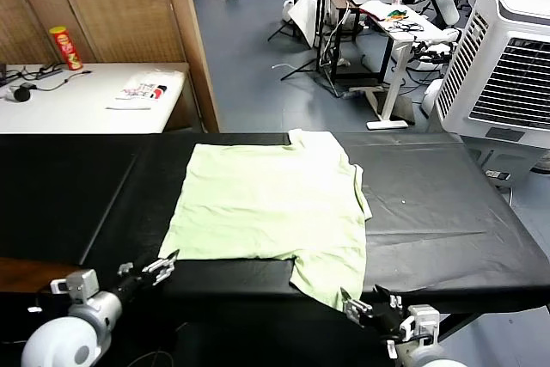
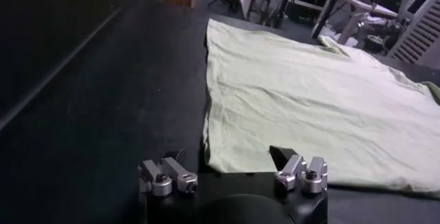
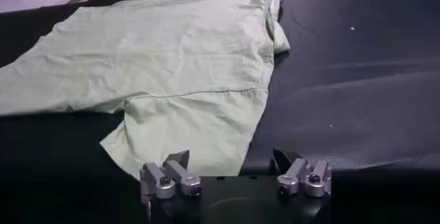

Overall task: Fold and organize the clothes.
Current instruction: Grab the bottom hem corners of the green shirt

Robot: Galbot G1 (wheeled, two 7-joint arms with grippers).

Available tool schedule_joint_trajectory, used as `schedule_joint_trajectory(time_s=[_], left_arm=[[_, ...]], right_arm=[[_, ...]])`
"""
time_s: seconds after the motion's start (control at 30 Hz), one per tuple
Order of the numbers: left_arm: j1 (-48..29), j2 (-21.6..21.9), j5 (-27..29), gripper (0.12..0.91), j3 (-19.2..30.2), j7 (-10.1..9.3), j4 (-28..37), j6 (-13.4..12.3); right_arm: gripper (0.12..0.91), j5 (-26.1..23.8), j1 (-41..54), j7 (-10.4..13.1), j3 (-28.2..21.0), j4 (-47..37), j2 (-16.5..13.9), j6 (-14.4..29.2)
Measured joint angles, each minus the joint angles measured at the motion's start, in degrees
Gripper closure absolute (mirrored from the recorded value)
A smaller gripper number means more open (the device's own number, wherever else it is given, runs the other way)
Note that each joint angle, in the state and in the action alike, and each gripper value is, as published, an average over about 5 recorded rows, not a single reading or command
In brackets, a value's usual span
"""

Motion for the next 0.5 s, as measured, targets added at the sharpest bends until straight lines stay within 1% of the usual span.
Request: schedule_joint_trajectory(time_s=[0.1,0.17,0.2,0.3,0.33,0.4,0.43,0.5], left_arm=[[0.0,-0.1,0.6,0.232,0.0,0.15,0.3,-0.2],[0.0,-0.2,1.3,0.232,0.0,0.41,0.5,-0.2],[0.0,-0.2,1.6,0.232,0.0,0.54,0.6,-0.2],[-0.1,-0.3,2.1,0.232,0.0,0.72,0.8,-0.4],[-0.1,-0.3,2.1,0.232,0.0,0.71,0.9,-0.5],[-0.1,-0.3,2.2,0.232,0.0,0.63,1.1,-0.6],[-0.1,-0.3,2.2,0.232,0.1,0.59,1.1,-0.6],[-0.1,-0.4,2.2,0.241,0.1,0.55,1.3,-0.6]], right_arm=[[0.242,-0.2,0.1,0.1,-0.1,-0.3,0.1,0.0],[0.291,-0.3,0.2,0.1,-0.1,-0.6,0.1,0.1],[0.33,-0.3,0.2,0.1,-0.2,-0.7,0.1,0.1],[0.482,-0.5,0.2,0.1,-0.3,-0.9,0.2,0.1],[0.548,-0.6,0.2,0.2,-0.4,-1.0,0.3,0.1],[0.647,-0.6,0.1,0.2,-0.4,-1.2,0.3,0.1],[0.711,-0.6,0.1,0.2,-0.5,-1.3,0.4,0.1],[0.799,-0.6,0.1,0.2,-0.6,-1.4,0.4,0.1]])
